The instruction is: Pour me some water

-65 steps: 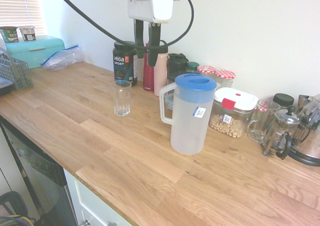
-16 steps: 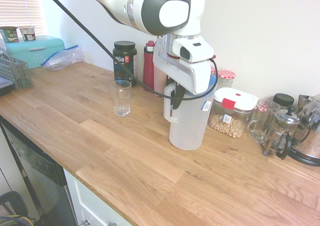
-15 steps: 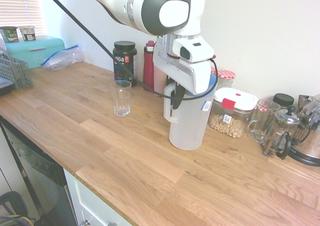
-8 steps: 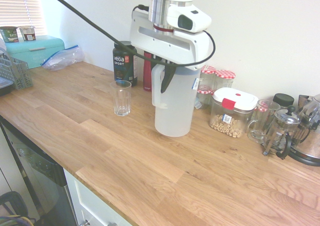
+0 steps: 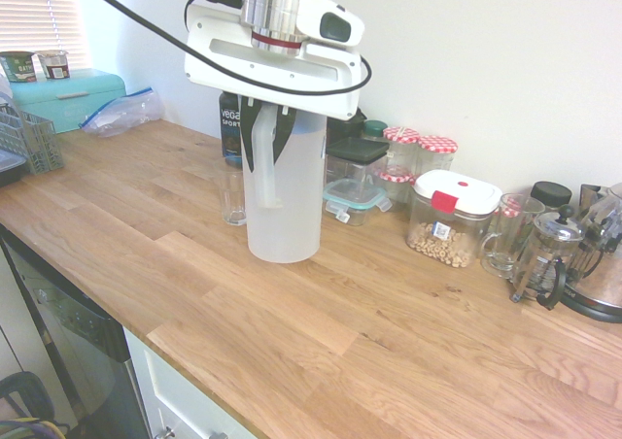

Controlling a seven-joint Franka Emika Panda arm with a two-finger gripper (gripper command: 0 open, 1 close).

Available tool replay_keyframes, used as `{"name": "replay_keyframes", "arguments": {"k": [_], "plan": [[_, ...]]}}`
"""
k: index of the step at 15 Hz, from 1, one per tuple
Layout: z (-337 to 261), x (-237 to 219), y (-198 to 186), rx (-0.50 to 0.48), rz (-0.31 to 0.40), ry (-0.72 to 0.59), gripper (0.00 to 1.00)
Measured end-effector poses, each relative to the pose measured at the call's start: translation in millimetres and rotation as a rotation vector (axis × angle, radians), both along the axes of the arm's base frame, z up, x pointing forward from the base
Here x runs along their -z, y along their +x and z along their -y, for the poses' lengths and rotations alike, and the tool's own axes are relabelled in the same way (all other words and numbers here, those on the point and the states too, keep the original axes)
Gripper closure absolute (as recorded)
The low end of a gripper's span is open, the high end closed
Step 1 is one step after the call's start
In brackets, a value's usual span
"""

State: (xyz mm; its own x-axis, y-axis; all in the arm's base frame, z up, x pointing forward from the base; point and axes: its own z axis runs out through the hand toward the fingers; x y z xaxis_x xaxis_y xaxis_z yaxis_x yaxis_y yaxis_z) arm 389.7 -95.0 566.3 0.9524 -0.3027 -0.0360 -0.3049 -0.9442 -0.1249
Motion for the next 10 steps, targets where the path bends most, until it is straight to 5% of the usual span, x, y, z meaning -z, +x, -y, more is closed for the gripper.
{"name": "replay_keyframes", "arguments": {"k": [7, 10], "plan": [[-30.3, 2.6, 30.1, -0.398, -0.047, -0.056, 1.0], [-48.9, -14.2, 37.6, -0.456, -0.03, -0.091, 1.0]]}}
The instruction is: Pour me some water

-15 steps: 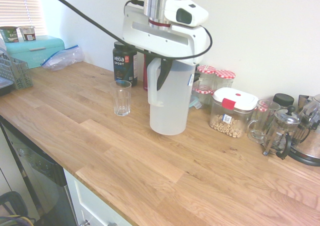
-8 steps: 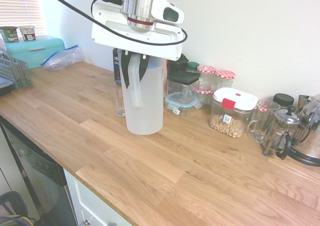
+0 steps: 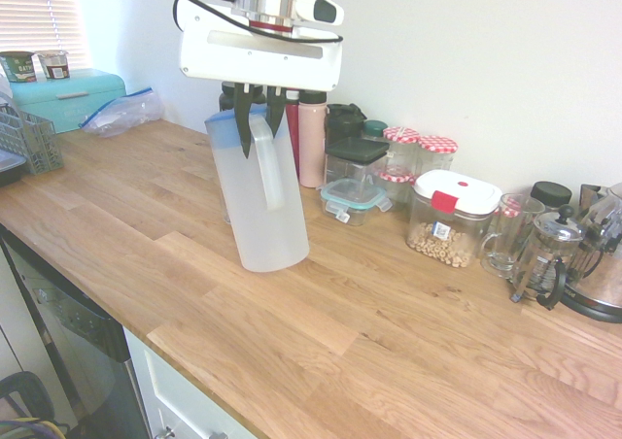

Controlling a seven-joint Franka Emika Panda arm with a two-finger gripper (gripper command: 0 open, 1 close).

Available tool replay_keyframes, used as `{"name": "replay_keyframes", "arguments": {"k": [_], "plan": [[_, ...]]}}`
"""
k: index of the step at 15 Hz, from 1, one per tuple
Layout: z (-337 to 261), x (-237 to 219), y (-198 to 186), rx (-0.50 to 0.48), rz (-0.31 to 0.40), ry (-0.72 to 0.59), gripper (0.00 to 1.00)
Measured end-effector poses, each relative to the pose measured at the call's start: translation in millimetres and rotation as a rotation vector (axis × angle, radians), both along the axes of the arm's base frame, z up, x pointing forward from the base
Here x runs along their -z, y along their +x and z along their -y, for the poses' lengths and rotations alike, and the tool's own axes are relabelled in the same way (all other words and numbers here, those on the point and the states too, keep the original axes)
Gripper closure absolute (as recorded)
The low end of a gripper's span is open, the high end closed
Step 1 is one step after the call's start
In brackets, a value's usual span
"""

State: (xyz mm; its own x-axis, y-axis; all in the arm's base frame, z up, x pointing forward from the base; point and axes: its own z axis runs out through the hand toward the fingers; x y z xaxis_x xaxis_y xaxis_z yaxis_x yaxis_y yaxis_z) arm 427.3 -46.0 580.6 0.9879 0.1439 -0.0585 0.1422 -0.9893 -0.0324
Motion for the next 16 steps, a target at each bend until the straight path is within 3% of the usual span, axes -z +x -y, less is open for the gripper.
{"name": "replay_keyframes", "arguments": {"k": [3, 10, 16], "plan": [[-20.9, -6.9, 4.5, -0.032, 0.006, -0.027, 1.0], [-68.5, 17.1, 30.8, -0.04, -0.057, -0.191, 1.0], [-93.2, 5.1, 49.1, -0.058, -0.078, -0.32, 1.0]]}}
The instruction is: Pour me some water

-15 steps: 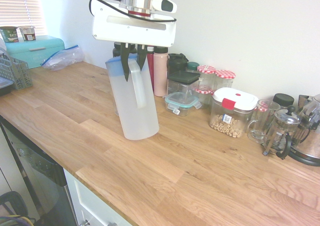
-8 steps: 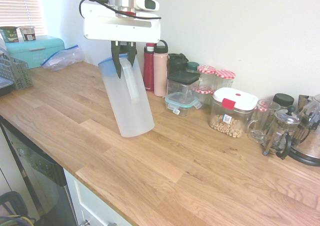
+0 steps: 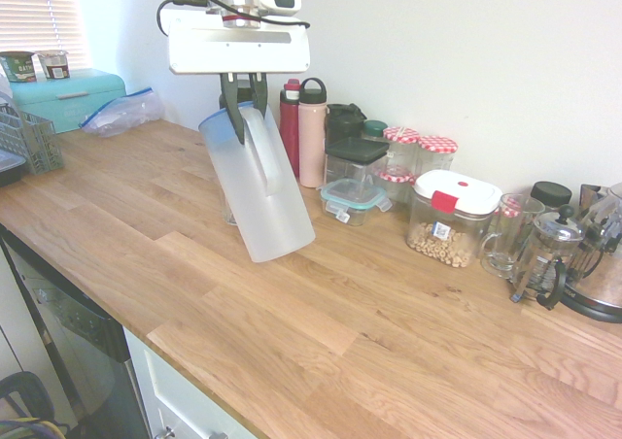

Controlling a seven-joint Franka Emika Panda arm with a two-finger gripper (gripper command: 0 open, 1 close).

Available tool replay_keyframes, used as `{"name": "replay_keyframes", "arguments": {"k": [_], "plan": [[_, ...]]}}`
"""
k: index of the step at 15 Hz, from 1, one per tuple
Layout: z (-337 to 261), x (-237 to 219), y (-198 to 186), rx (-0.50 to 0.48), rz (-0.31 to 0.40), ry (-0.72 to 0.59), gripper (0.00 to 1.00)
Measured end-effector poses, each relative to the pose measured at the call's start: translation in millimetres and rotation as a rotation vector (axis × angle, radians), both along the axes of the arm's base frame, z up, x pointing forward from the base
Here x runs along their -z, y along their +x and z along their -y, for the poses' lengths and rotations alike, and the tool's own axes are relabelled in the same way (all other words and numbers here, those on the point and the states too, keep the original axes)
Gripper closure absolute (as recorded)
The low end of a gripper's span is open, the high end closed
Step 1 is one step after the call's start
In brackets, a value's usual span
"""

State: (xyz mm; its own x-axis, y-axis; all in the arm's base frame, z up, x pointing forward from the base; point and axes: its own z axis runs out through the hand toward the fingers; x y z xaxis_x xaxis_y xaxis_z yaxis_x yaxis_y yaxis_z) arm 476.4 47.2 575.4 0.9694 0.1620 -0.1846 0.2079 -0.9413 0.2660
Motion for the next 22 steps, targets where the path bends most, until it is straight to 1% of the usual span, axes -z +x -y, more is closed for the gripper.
{"name": "replay_keyframes", "arguments": {"k": [4, 7, 12, 15, 22], "plan": [[-24.5, 10.5, 15.6, -0.025, -0.02, -0.082, 1.0], [-27.2, 21.0, 24.0, -0.034, -0.042, -0.141, 1.0], [-42.7, 25.5, 21.0, -0.046, -0.053, -0.198, 1.0], [-51.6, 24.9, 20.5, -0.055, -0.046, -0.235, 1.0], [-71.2, 36.7, 30.0, -0.082, -0.063, -0.316, 1.0]]}}
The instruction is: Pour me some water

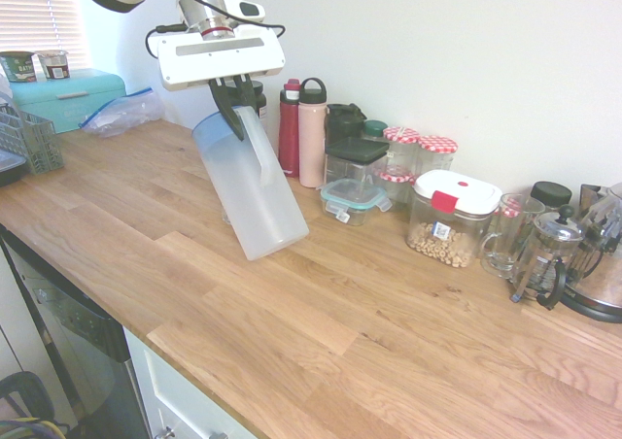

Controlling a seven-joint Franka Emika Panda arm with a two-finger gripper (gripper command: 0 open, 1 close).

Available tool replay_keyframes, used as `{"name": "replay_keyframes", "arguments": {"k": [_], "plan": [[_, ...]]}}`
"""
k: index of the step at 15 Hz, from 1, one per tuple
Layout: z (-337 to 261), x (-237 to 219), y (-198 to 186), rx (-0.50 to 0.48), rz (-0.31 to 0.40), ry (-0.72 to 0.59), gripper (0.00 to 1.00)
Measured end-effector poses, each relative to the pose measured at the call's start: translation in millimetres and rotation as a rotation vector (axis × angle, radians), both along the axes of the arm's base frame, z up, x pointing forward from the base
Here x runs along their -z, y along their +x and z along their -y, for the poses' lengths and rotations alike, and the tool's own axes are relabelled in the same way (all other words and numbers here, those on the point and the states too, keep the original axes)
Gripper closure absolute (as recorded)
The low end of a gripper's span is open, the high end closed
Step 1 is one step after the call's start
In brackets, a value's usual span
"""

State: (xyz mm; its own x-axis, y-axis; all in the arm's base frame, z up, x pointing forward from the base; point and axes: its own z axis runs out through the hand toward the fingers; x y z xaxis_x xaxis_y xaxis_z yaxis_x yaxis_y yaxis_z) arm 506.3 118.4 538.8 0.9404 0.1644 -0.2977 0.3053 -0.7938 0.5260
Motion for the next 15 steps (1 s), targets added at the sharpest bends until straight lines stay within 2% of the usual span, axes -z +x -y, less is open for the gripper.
{"name": "replay_keyframes", "arguments": {"k": [15], "plan": [[-3.8, 5.5, 17.1, -0.009, -0.004, -0.06, 1.0]]}}
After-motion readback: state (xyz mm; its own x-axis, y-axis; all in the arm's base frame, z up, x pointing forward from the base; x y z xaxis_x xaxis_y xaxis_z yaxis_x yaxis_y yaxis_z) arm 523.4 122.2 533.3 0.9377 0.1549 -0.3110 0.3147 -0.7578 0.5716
